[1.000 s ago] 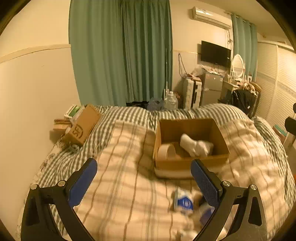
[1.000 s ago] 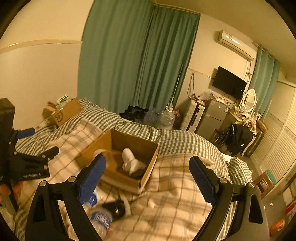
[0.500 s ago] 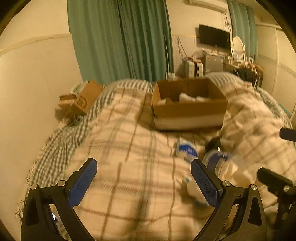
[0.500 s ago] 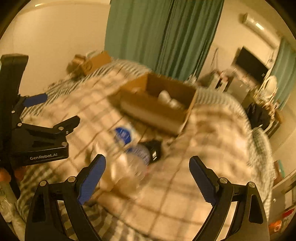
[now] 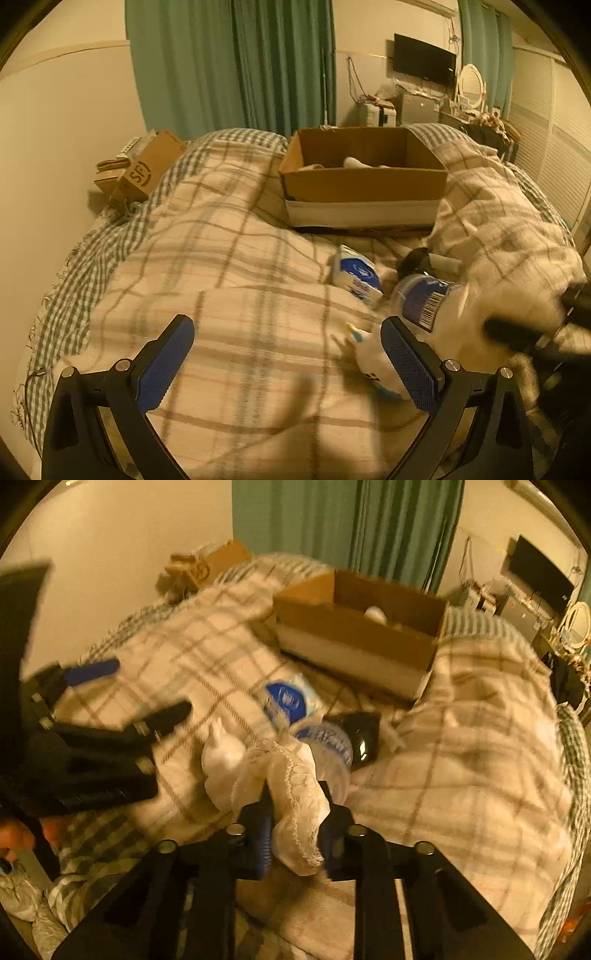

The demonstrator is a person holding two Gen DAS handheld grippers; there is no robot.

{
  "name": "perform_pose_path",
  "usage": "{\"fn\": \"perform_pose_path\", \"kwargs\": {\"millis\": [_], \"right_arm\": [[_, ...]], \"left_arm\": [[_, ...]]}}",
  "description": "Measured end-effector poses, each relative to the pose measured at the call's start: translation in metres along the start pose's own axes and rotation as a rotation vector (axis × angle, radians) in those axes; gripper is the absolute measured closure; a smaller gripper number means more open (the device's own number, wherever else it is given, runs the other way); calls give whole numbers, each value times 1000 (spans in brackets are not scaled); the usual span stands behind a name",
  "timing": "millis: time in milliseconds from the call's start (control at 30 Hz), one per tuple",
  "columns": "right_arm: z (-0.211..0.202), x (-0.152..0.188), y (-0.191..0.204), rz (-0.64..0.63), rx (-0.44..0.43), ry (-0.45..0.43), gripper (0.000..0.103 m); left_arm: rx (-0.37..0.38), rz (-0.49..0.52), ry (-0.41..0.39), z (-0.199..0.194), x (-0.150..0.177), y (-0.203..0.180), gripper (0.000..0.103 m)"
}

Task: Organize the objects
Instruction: 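Grasp the white lace cloth with the right tool, then carry the lace cloth with the right tool while the left tool carries the cat figurine into the box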

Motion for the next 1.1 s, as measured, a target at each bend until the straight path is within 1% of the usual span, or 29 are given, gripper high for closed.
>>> {"fn": "perform_pose_path", "kwargs": {"millis": [33, 167, 233, 400, 533, 633, 667, 733, 767, 800, 867, 933, 1033, 1100], "right_arm": [[-6, -3, -2, 1, 9, -21, 86], [-34, -16, -21, 2, 101, -115, 86], [-40, -18, -32, 22, 116, -133, 86], [-40, -15, -54, 76, 118, -131, 86], [-34, -10, -56, 90, 90, -115, 86], [-31, -8, -55, 90, 82, -112, 86], [-31, -8, -55, 91, 82, -112, 86], [-30, -8, -55, 92, 84, -113, 86], [-30, -7, -55, 93, 85, -111, 86], [-29, -7, -55, 94, 85, -110, 86], [-29, -7, -56, 93, 86, -109, 86], [-29, -8, -56, 93, 87, -110, 86], [-31, -8, -57, 93, 92, -114, 86], [-34, -9, -59, 93, 96, -124, 86]], "left_arm": [[12, 7, 5, 1, 1, -4, 0], [40, 49, 30, 7, 5, -22, 0], [40, 77, 56, 14, 9, -31, 0], [81, 143, 107, 28, 19, -49, 0], [138, 193, 149, 38, 26, -63, 1], [173, 235, 194, 46, 32, -75, 4], [192, 238, 205, 48, 32, -76, 7], [227, 230, 211, 50, 31, -77, 19], [245, 226, 216, 51, 31, -78, 34], [262, 224, 222, 51, 31, -79, 41], [264, 220, 213, 49, 31, -78, 41], [255, 214, 189, 42, 28, -76, 41], [237, 185, 127, 26, 18, -66, 41], [238, 159, 90, 16, 8, -59, 41]]}}
Point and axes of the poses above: each gripper's, at about its wrist camera, not at the fingertips, and z roughly the way its jaws point, y to its left, x to its underside, the point moved 4 cm from there along z, roughly the way its jaws point
